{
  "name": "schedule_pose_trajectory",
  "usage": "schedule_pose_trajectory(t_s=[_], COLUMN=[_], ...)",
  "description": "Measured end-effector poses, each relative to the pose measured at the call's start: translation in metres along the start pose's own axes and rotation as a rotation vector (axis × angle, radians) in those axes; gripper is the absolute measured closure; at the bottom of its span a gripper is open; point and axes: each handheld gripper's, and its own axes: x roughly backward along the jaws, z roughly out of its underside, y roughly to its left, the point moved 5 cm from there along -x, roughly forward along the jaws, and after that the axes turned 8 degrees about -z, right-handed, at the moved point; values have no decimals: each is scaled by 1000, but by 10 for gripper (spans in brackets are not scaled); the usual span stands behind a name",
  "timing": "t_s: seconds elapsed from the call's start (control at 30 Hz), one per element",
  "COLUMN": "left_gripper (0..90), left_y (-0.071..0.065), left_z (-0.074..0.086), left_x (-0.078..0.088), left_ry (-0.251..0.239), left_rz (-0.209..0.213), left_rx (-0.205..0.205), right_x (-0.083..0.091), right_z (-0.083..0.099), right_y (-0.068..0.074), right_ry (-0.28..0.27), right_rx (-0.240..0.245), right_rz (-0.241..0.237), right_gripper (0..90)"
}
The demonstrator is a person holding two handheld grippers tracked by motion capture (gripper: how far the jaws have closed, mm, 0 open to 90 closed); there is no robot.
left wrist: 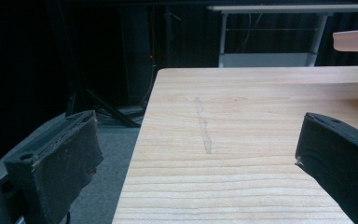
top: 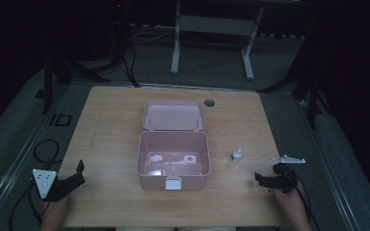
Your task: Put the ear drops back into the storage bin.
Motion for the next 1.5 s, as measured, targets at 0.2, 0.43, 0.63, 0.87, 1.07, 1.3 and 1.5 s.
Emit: schedule_pose_trajectory(t_s=[0.2,0.43,0.63,0.87,1.07,1.3,1.5], left_gripper=[3,3,4,3,3,3,4], left_y=[0,0,0,0,0,0,0], left_z=[0,0,0,0,1,0,0], left_x=[0,0,0,0,0,0,-1], left_ry=[3,4,4,4,6,5,6], left_rz=[3,1,4,5,6,8,9], left_rx=[-2,-5,-5,-5,-6,-6,-6], right_x=[1,8,12,15,17,22,22], right_z=[0,-4,-8,-6,-6,-11,-13], right_y=[5,7,10,16,19,16,8], right_ry=[134,230,299,424,515,571,641], right_rx=[36,91,117,124,147,191,238], right_rz=[-23,-16,-37,-82,-100,-131,-134], right_gripper=[125,125,125,129,147,134,156])
